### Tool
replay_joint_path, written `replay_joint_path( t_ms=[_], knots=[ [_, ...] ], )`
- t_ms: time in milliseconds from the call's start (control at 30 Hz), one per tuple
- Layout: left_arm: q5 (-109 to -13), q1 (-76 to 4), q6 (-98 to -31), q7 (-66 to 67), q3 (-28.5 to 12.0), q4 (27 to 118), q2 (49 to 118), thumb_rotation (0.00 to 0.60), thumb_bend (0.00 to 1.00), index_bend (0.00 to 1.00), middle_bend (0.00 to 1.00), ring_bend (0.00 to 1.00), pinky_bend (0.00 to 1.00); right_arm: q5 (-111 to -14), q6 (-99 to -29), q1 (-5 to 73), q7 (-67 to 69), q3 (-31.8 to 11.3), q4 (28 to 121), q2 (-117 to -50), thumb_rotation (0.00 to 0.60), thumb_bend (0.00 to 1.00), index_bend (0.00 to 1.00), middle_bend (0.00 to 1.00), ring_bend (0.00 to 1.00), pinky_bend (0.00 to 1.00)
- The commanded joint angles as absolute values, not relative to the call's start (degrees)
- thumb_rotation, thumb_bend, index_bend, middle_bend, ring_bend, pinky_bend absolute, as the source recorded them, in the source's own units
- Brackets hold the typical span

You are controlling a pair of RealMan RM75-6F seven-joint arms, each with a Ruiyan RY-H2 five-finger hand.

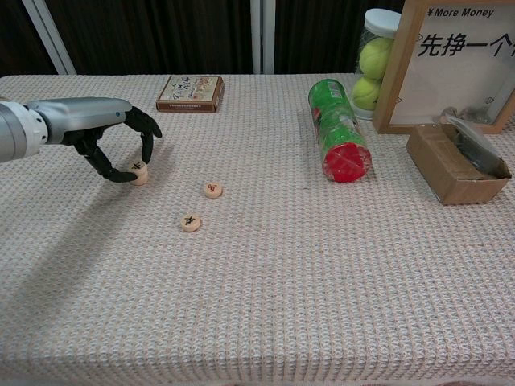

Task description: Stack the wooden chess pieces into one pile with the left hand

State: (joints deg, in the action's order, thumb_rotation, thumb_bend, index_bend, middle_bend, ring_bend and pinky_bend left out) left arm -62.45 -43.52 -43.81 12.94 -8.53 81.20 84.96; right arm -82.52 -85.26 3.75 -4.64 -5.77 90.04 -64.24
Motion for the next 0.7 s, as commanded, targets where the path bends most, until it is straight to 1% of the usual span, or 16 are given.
replay_joint_path(
  t_ms=[33, 700],
  knots=[
    [-62.27, -43.48, -44.36, 13.25, -8.24, 81.23, 84.98, 0.6, 0.31, 0.49, 0.14, 0.0, 0.05, -82.39, -85.3, 3.7, -4.49, -5.82, 89.92, -64.21, 0.6, 0.27, 0.0, 0.0, 0.0, 0.0],
    [-63.06, -43.93, -44.78, 11.52, -7.13, 80.64, 85.33, 0.6, 0.31, 0.43, 0.14, 0.0, 0.05, -82.68, -85.95, 3.7, -3.43, -6.1, 89.21, -64.37, 0.6, 0.27, 0.0, 0.0, 0.0, 0.0]
  ],
)
